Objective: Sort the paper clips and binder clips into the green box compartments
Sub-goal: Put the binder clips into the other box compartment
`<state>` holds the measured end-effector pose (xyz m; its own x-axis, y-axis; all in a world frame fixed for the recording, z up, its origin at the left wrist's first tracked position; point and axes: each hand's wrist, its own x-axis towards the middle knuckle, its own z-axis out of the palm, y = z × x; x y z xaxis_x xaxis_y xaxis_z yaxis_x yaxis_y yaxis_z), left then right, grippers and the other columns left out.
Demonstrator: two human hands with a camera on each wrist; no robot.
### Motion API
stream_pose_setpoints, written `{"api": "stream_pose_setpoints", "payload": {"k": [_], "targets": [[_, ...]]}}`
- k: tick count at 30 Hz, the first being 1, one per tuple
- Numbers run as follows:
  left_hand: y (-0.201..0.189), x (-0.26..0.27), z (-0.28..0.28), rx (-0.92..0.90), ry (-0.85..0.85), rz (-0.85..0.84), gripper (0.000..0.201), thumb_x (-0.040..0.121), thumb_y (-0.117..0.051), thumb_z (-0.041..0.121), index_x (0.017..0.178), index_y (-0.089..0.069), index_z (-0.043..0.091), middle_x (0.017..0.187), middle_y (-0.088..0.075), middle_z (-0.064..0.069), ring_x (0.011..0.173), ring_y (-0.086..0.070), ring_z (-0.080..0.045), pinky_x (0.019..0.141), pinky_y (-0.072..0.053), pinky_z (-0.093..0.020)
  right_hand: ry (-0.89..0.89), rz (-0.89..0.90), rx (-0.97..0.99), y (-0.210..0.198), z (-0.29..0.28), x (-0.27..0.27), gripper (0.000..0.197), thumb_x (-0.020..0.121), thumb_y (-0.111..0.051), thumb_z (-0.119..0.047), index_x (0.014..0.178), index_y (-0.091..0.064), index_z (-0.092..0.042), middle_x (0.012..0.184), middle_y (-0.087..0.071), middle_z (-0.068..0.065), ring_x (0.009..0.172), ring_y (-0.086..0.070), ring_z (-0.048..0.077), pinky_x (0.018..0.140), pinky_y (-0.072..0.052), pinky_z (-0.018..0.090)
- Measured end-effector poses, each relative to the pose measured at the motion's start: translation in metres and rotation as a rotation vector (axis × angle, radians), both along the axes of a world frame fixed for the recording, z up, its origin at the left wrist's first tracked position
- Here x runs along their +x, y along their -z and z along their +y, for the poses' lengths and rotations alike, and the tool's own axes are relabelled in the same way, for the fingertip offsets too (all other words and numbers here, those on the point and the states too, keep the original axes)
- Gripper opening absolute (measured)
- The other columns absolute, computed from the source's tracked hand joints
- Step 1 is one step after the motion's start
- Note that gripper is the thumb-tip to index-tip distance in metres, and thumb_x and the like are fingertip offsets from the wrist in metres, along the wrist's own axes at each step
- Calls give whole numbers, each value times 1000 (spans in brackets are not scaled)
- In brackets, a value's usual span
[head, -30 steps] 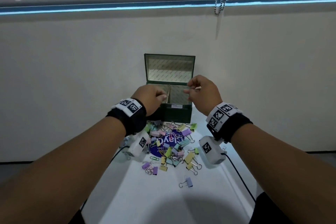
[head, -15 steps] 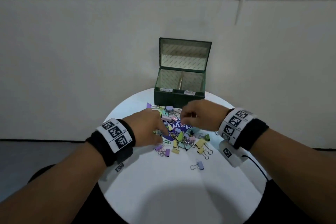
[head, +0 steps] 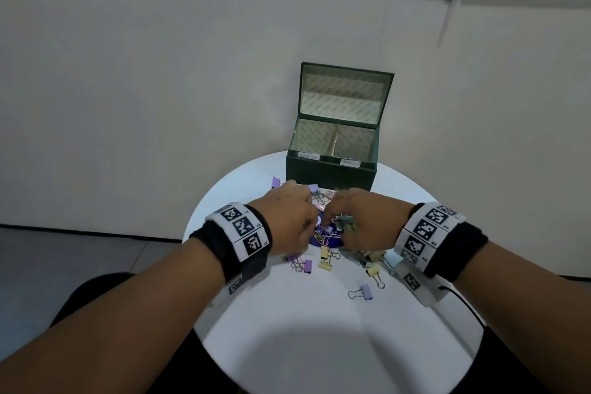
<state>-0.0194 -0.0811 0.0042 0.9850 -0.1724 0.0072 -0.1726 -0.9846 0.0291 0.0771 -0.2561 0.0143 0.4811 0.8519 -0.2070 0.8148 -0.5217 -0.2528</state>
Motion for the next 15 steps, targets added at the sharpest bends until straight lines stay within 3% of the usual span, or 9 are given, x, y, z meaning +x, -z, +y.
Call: {"api": "stream_pose_setpoints", "payload": {"k": [4,6,8,10,12,15], "targets": [[-8,0,1,-160,-98,-8,6,86,-52,24,82,-57,24,85,-56,7,79,-52,-15,72,-49,-31,-93,-112,-16,0,5,-9,23,86,-64,-24,103,-75,-35,102,-66,-8,97,-56,14,87,-51,37],[-9,0,1,-194,-111,14,7,88,-50,21,90,-53,27,80,-55,9,75,-53,-17,68,-46,-30,-126,-144,-57,0,7,-11,24,86,-65,-29,107,-73,-35,99,-68,-10,92,-61,15,83,-54,37],[-10,-1,0,-211,-110,51,21,92,-47,18,108,-56,28,92,-59,8,84,-56,-19,73,-47,-31,-135,-174,-72,1,7,-11,28,86,-64,-32,113,-71,-37,100,-70,-11,91,-62,15,83,-55,36],[-12,-1,1,-189,-91,89,33,94,-44,16,120,-61,30,113,-58,5,100,-57,-19,85,-49,-33,-130,-189,-67,1,6,-10,31,87,-64,-35,117,-69,-39,102,-71,-12,91,-62,14,83,-55,35],[-13,0,1,-165,-85,133,30,95,-44,15,112,-66,26,116,-56,1,100,-56,-19,88,-48,-33,-132,-189,-59,1,5,-11,29,88,-63,-35,116,-70,-39,102,-70,-12,92,-61,14,83,-53,35],[-15,0,-2,-194,-117,147,20,93,-44,11,89,-61,20,101,-59,-1,88,-53,-18,81,-47,-31,-140,-196,-58,2,4,-12,26,89,-62,-35,113,-71,-40,105,-70,-12,95,-61,14,87,-50,33]]}}
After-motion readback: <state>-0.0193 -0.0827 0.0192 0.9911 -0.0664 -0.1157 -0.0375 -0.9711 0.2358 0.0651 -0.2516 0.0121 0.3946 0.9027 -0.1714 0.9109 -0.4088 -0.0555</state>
